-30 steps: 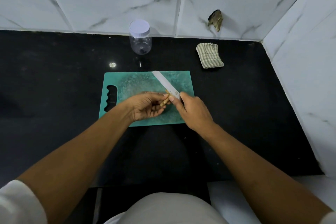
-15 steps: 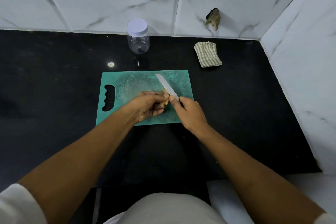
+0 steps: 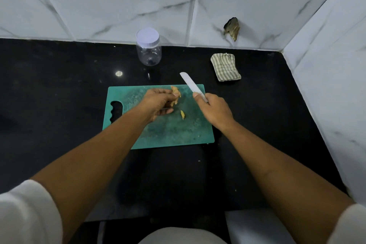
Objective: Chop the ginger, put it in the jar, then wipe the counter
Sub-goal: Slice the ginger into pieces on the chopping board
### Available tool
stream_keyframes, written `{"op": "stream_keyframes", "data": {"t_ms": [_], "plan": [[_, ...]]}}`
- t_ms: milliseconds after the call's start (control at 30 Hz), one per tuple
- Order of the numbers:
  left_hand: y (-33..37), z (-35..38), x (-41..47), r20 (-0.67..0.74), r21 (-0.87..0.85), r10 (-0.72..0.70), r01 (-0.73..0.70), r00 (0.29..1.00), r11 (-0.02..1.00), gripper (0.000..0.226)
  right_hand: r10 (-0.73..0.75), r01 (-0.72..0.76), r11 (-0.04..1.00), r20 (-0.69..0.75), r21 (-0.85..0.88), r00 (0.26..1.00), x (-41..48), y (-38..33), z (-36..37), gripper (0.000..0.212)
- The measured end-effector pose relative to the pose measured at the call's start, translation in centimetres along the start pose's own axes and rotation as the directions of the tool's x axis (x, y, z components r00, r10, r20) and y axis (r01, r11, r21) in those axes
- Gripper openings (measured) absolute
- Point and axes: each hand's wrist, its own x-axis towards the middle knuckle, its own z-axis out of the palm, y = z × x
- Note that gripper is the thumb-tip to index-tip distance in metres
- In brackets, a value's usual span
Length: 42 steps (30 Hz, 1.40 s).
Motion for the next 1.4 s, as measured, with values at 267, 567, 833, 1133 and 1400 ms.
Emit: {"op": "stream_keyframes", "data": {"t_ms": [267, 567, 833, 1133, 1400], "plan": [[-0.1, 0.4, 2.3, -0.008, 0.055, 0.043, -0.042, 0.999, 0.998, 0.009, 0.050, -0.069, 0.982, -0.107, -0.175, 0.993, 3.6, 0.4, 0.2, 0.057], [-0.7, 0.0, 2.8, 0.009, 0.124, 0.105, -0.105, 0.994, 0.987, 0.021, 0.068, -0.078, 0.991, -0.097, -0.105, 0.993, 4.1, 1.2, 0.0, 0.051], [-2.2, -2.3, 2.3, 0.035, 0.340, 0.252, -0.249, 0.967, 0.907, 0.016, 0.134, -0.129, 0.989, -0.066, 0.073, 0.989, 2.5, 1.7, -1.3, 0.046], [-3.3, -4.8, 0.6, 0.091, 0.650, 0.368, -0.335, 0.925, 0.682, 0.015, 0.015, -0.019, 0.993, 0.035, 0.120, 0.999, -1.4, 0.3, 0.6, 0.007], [-3.2, -7.9, -1.4, 0.164, 0.642, 0.278, -0.316, 0.947, 0.698, 0.019, -0.122, 0.103, 0.972, 0.079, 0.210, 0.989, -5.9, -0.9, 3.8, 0.035]]}}
